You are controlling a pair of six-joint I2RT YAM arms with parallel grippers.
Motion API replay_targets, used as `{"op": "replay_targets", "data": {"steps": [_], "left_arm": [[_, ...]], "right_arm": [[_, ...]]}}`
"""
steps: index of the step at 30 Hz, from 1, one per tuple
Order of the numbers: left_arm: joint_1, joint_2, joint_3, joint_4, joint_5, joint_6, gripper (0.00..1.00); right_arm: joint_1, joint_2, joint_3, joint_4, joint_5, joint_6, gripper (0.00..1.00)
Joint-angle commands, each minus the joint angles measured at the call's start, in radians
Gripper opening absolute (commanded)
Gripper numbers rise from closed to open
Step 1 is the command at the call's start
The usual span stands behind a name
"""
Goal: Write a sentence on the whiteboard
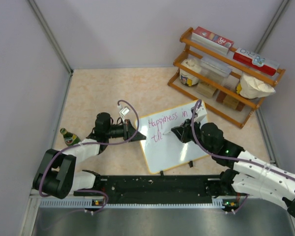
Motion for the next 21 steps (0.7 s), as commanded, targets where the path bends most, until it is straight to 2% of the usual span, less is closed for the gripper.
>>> {"op": "replay_targets", "data": {"steps": [1,21], "left_arm": [[-0.013,0.003,-0.030,-0.068,-0.045,0.079,0.00],[-0.013,0.002,-0.030,-0.070,-0.043,0.080,0.00]], "right_arm": [[-0.010,0.022,0.044,0.043,-0.009,-0.010,0.00],[-0.042,0.010,-0.013,-0.012,0.045,-0.002,0.00]]}}
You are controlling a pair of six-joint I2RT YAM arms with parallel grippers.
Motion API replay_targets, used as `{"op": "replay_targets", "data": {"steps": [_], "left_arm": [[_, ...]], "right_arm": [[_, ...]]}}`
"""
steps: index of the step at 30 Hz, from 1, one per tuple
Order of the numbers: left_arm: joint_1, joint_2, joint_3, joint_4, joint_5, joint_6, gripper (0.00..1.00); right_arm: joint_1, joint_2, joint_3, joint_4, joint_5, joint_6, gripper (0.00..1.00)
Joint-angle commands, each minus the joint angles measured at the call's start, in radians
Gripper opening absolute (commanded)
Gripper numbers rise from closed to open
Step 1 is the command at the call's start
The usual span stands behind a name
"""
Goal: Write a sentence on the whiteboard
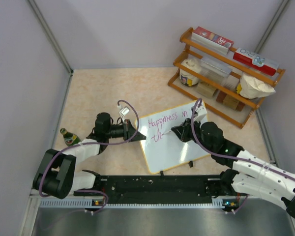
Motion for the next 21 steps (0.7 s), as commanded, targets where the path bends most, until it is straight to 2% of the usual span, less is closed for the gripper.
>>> {"op": "replay_targets", "data": {"steps": [1,12,21], "left_arm": [[-0.014,0.003,-0.030,-0.069,-0.042,0.081,0.00],[-0.013,0.000,-0.028,-0.070,-0.044,0.081,0.00],[-0.013,0.003,-0.022,-0.075,-0.042,0.084,0.00]], "right_arm": [[-0.024,-0.018,-0.009,-0.024,0.062,-0.013,0.00],[-0.028,0.014,0.029,-0.010,0.073,-0.018,0.00],[-0.028,0.034,0.040,0.036,0.001,-0.021,0.00]]}}
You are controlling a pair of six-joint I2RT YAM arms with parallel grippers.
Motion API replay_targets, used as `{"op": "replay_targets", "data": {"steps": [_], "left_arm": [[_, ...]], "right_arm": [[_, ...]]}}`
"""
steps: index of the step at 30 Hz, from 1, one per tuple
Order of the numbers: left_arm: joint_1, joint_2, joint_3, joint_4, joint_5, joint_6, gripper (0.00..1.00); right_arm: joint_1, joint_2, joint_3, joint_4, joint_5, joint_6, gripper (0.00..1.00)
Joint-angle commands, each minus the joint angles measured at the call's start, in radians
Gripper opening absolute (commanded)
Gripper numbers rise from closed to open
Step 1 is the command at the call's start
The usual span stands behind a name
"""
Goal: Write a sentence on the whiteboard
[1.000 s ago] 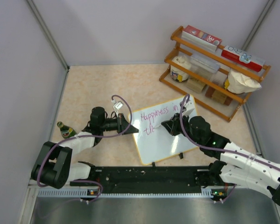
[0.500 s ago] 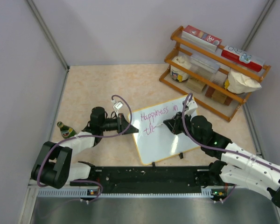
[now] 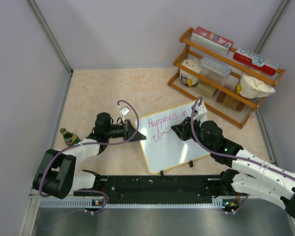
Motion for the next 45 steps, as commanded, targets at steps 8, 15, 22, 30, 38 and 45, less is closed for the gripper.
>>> {"op": "replay_targets", "data": {"steps": [8,15,22,30,38,45], "left_arm": [[-0.013,0.011,-0.019,-0.072,-0.036,0.088,0.00],[-0.013,0.013,-0.020,-0.069,-0.038,0.086,0.00],[-0.013,0.011,-0.023,-0.065,-0.039,0.085,0.00],[-0.013,0.005,-0.030,-0.064,-0.041,0.085,0.00],[-0.011,0.003,-0.031,-0.064,-0.039,0.085,0.00],[-0.014,0.002,-0.033,-0.059,-0.039,0.083,0.00]], "right_arm": [[-0.016,0.023,0.013,-0.012,-0.040,-0.017,0.00],[-0.016,-0.006,-0.022,-0.039,-0.041,-0.004,0.00],[-0.014,-0.030,-0.050,-0.084,-0.038,0.006,0.00],[-0.016,-0.043,-0.053,-0.105,0.003,0.006,0.00],[-0.016,-0.053,-0.028,-0.119,0.035,-0.004,0.00],[-0.016,-0.051,-0.010,-0.124,0.054,-0.008,0.00]]}}
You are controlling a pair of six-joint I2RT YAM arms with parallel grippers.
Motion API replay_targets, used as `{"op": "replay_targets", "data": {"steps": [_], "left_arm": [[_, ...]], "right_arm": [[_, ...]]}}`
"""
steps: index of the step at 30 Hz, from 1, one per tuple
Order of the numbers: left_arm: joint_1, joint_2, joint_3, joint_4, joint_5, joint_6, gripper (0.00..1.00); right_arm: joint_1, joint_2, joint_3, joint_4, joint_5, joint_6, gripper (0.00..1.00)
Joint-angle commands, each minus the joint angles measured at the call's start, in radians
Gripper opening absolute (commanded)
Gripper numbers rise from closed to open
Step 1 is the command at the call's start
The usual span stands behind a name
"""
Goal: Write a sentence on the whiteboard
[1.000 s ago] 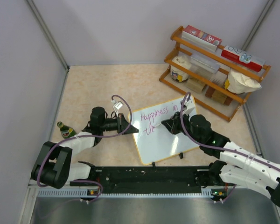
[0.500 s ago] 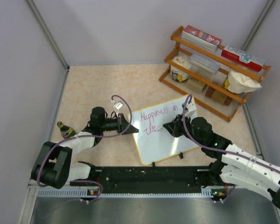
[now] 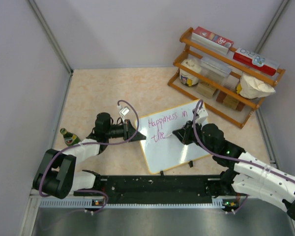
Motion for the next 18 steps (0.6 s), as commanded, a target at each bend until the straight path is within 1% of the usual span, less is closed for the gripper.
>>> {"op": "replay_targets", "data": {"steps": [1,8,13,18], "left_arm": [[-0.013,0.002,-0.033,-0.062,-0.040,0.083,0.00],[-0.014,0.000,-0.033,-0.063,-0.038,0.083,0.00],[-0.014,0.002,-0.033,-0.062,-0.040,0.083,0.00],[-0.013,0.003,-0.033,-0.062,-0.040,0.083,0.00]], "right_arm": [[-0.014,0.005,0.034,-0.064,0.094,-0.037,0.00],[-0.014,0.009,0.072,-0.061,0.094,-0.054,0.00],[-0.015,-0.030,0.109,-0.053,0.069,-0.063,0.00],[-0.021,-0.031,0.155,-0.056,0.043,-0.078,0.00]]}}
